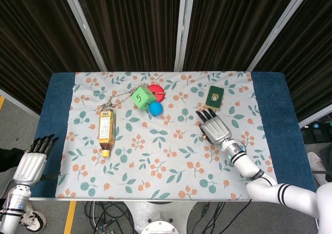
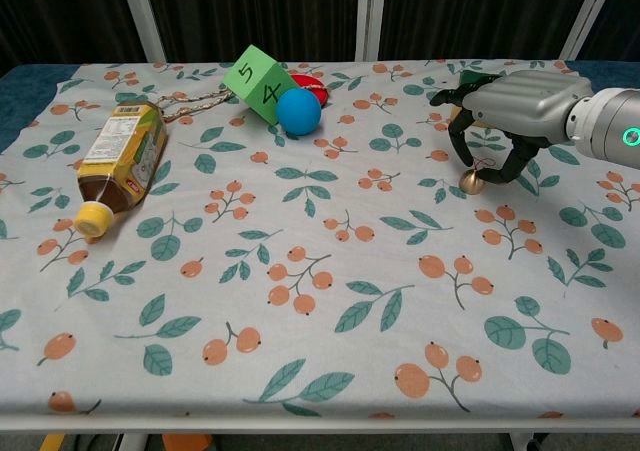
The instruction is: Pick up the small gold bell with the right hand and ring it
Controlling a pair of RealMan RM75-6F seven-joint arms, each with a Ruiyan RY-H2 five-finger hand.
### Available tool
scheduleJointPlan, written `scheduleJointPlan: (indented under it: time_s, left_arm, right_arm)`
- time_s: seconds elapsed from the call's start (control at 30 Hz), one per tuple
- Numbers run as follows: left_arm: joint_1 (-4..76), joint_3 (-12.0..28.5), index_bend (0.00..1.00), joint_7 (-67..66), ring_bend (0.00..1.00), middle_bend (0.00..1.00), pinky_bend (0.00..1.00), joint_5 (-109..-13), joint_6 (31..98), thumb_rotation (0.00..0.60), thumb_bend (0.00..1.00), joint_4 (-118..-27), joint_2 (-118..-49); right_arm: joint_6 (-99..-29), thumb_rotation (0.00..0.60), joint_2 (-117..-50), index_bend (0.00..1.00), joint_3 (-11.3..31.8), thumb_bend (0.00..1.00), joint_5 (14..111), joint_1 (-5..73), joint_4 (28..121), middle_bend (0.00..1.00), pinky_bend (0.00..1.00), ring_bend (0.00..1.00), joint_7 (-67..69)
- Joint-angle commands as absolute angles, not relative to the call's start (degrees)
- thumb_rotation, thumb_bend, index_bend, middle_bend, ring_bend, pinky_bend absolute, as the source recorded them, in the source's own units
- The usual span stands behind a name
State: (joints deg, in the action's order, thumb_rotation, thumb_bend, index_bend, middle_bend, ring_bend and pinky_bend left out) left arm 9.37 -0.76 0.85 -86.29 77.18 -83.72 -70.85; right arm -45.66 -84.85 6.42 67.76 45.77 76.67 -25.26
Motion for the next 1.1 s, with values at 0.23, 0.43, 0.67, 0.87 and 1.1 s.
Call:
scheduleJointPlan:
  time_s: [0.23, 0.43, 0.67, 0.87, 1.1]
  left_arm:
    - [9.3, -1.1, 0.00, 1.4, 0.00, 0.00, 0.01, -86.5, 77.1, 0.600, 0.00, -83.0, -71.3]
    - [9.3, -1.1, 0.00, 1.6, 0.00, 0.00, 0.01, -86.5, 77.1, 0.600, 0.00, -82.9, -71.3]
    - [9.3, -1.2, 0.00, 2.0, 0.00, 0.00, 0.01, -86.5, 76.8, 0.600, 0.00, -82.7, -71.3]
    - [9.4, -1.4, 0.00, 2.7, 0.00, 0.00, 0.01, -86.7, 76.8, 0.600, 0.00, -82.7, -71.1]
    - [9.6, -1.4, 0.00, 2.7, 0.00, 0.00, 0.01, -86.9, 76.5, 0.600, 0.00, -82.7, -71.2]
  right_arm:
    - [-45.7, 0.600, -84.9, 0.56, 6.2, 0.30, 67.5, 46.0, 76.4, 0.06, 0.00, 0.00, -24.9]
    - [-45.8, 0.600, -85.0, 0.59, 6.0, 0.32, 67.4, 46.1, 76.3, 0.07, 0.00, 0.00, -24.8]
    - [-46.4, 0.600, -85.4, 0.64, 5.8, 0.35, 67.7, 46.1, 76.1, 0.09, 0.00, 0.00, -24.5]
    - [-49.1, 0.600, -83.9, 0.69, 6.7, 0.38, 69.7, 45.4, 77.0, 0.12, 0.00, 0.00, -21.8]
    - [-53.0, 0.600, -79.2, 0.72, 8.8, 0.39, 72.4, 44.2, 82.6, 0.14, 0.00, 0.00, -16.6]
